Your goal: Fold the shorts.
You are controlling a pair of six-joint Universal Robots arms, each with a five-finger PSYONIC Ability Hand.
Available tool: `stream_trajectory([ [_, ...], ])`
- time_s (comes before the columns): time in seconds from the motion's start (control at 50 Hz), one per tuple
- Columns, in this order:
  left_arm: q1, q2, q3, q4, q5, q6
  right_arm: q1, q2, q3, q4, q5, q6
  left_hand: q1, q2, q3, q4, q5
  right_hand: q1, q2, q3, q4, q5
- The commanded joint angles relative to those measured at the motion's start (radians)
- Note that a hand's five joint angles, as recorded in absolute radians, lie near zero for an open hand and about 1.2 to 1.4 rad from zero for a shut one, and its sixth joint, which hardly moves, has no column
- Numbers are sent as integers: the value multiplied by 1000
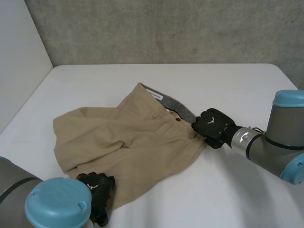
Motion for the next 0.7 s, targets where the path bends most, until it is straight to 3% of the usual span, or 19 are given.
stream_trajectory([
  [0.02,14,-22,3,33,0,3,0,-3,4,1,0,-1,135,137,138,134,133,451,220,218,209,259],
  [0.46,60,-49,11,89,0,23,-2,-9,12,1,0,-1,405,407,408,404,403,451,220,218,209,259],
  [0.54,69,-54,11,99,-2,32,-2,-9,12,1,1,-1,551,553,554,551,550,451,220,218,209,259],
  [0.62,80,-46,17,101,-2,43,-2,-22,12,5,6,2,859,861,862,858,857,451,220,218,209,259],
  [0.7,86,33,49,95,-2,81,1,-62,12,47,30,12,859,862,862,859,858,451,220,218,209,259],
])
